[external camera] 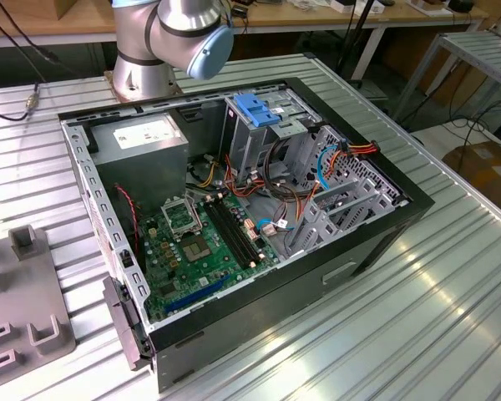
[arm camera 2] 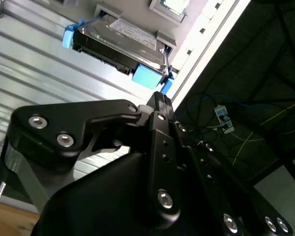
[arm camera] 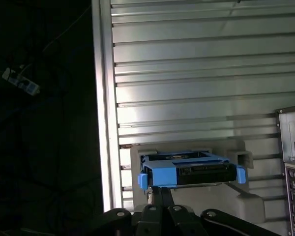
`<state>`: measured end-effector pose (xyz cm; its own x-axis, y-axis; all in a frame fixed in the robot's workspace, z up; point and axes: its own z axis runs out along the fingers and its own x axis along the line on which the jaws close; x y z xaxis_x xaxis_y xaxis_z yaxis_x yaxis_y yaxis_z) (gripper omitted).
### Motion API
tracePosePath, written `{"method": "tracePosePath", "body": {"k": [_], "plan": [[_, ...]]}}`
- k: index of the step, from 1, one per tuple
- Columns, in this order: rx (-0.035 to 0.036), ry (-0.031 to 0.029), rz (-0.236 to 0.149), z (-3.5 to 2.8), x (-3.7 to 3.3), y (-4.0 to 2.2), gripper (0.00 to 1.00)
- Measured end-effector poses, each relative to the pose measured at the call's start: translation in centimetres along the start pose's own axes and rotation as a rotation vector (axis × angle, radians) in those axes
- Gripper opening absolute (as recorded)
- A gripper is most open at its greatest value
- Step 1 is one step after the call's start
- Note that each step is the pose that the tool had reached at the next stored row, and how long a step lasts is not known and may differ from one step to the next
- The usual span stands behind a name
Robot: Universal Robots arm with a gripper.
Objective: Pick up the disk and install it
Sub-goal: 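Reach for the disk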
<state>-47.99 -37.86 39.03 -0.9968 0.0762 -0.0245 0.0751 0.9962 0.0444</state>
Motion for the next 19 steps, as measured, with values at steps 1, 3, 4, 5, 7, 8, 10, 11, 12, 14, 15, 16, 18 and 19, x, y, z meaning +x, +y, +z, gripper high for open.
{"method": "tracePosePath", "body": {"k": [1,3,4,5,7,8,10,11,12,14,15,16,18,19], "plan": [[0.0002,0.0000,0.000,0.00,0.00,0.00,0.10],[0.0010,0.0002,0.000,-0.01,-0.03,0.01,0.10],[0.0027,0.0000,0.000,-0.01,-0.18,0.02,0.10],[0.0044,-0.0003,0.000,0.01,-0.33,0.03,0.10],[0.0100,-0.0005,0.000,0.05,-0.93,0.07,0.10],[0.0151,-0.0009,0.000,0.08,-1.29,0.10,0.10],[0.0247,-0.0017,-0.001,0.14,-1.67,0.13,0.10],[0.0292,-0.0020,0.000,0.16,-1.76,0.14,0.10],[0.0311,-0.0022,-0.001,0.17,-1.78,0.13,0.10],[0.0314,-0.0021,-0.001,0.17,-1.79,0.13,0.10],[0.0315,-0.0021,-0.001,0.17,-1.79,0.13,0.10],[0.0315,-0.0022,-0.001,0.17,-1.79,0.13,0.10],[0.0315,-0.0021,-0.001,0.17,-1.79,0.13,0.10],[0.0315,-0.0022,-0.001,0.17,-1.79,0.13,0.10]]}}
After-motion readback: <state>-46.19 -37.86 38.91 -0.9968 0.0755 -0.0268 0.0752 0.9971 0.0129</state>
